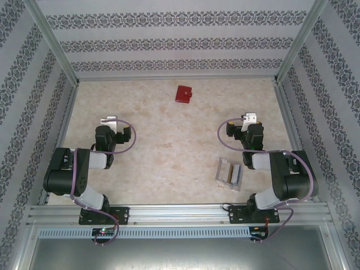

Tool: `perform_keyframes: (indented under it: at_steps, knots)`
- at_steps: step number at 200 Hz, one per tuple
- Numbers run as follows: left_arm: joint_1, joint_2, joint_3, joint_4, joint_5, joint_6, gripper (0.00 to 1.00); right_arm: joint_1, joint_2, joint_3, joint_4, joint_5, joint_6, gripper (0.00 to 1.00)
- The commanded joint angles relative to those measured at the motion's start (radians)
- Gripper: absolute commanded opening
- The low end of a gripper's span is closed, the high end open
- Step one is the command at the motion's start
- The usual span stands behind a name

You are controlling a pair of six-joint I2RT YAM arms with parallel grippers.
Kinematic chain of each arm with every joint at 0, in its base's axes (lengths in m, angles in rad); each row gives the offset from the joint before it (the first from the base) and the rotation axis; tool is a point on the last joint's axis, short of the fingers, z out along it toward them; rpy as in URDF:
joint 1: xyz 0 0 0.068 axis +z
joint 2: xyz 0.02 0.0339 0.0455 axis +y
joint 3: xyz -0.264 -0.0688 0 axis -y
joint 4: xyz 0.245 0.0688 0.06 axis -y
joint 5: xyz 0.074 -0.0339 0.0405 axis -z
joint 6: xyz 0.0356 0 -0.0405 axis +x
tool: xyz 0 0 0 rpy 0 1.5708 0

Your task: Put the credit cards into the card holder

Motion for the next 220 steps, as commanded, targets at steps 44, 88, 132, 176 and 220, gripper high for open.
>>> perform_keyframes:
  at_steps: [44, 88, 132, 176, 220]
  knots:
    - [-0.005, -0.004, 0.017, -0.001, 0.017, 0.011, 1.00, -0.012, 0.004, 0.015, 0.014, -0.022, 0.005, 0.98]
    - [-0.001, -0.005, 0.017, -0.002, 0.017, 0.006, 0.99, -0.018, 0.004, 0.015, 0.014, -0.008, 0.017, 0.98]
    - [0.000, -0.060, 0.065, -0.135, 0.045, 0.016, 1.00, -0.015, -0.103, -0.013, -0.012, 0.131, 0.063, 0.98]
    - [-0.008, -0.281, 0.352, -0.803, 0.069, -0.143, 1.00, -0.021, -0.477, 0.089, -0.522, 0.240, 0.338, 0.98]
    - [-0.013, -0.535, 0.308, -0.861, 0.226, -0.365, 1.00, -0.032, -0.683, 0.063, -0.747, -0.105, 0.711, 0.98]
